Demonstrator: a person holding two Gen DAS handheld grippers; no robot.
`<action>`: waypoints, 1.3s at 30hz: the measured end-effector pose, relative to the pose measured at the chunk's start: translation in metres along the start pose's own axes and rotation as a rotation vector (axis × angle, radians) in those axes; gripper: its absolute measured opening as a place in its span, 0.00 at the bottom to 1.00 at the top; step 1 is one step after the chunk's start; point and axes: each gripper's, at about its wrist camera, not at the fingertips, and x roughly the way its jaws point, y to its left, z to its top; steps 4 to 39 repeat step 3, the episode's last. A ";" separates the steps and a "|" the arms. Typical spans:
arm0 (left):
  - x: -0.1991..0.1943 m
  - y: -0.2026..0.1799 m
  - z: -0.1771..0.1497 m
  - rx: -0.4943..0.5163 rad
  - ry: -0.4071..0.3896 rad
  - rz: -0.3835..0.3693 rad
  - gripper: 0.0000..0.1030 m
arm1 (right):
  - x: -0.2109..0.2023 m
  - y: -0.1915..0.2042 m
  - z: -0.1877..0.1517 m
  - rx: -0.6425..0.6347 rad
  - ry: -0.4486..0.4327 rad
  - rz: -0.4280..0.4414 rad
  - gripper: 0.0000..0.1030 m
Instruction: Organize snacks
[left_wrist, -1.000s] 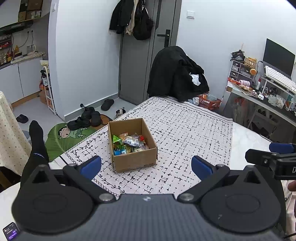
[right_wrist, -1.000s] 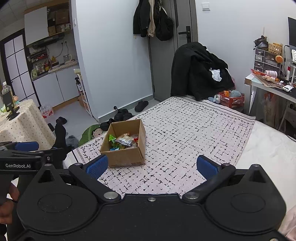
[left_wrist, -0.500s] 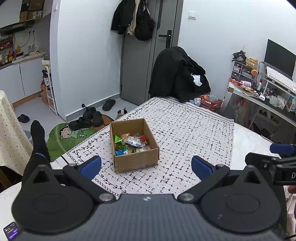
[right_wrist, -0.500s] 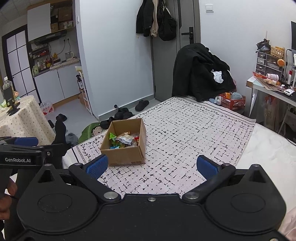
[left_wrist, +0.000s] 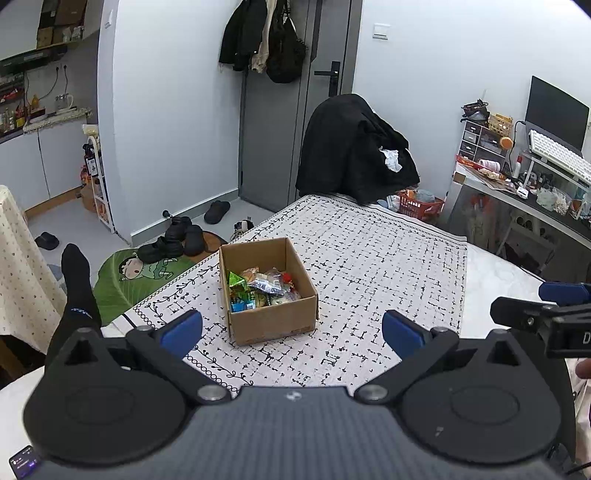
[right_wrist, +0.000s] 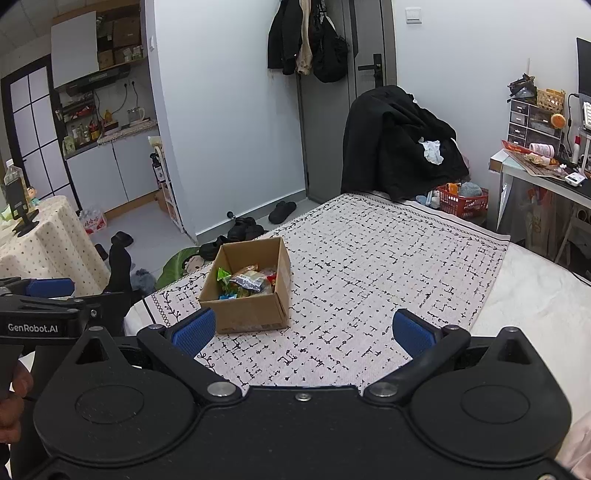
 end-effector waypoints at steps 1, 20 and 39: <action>0.000 0.000 0.000 0.002 0.001 0.000 1.00 | 0.000 0.000 -0.001 0.003 0.001 0.000 1.00; 0.000 -0.001 0.000 0.004 0.001 0.002 1.00 | 0.001 0.000 -0.001 0.006 0.003 -0.001 1.00; 0.000 -0.001 0.000 0.004 0.001 0.002 1.00 | 0.001 0.000 -0.001 0.006 0.003 -0.001 1.00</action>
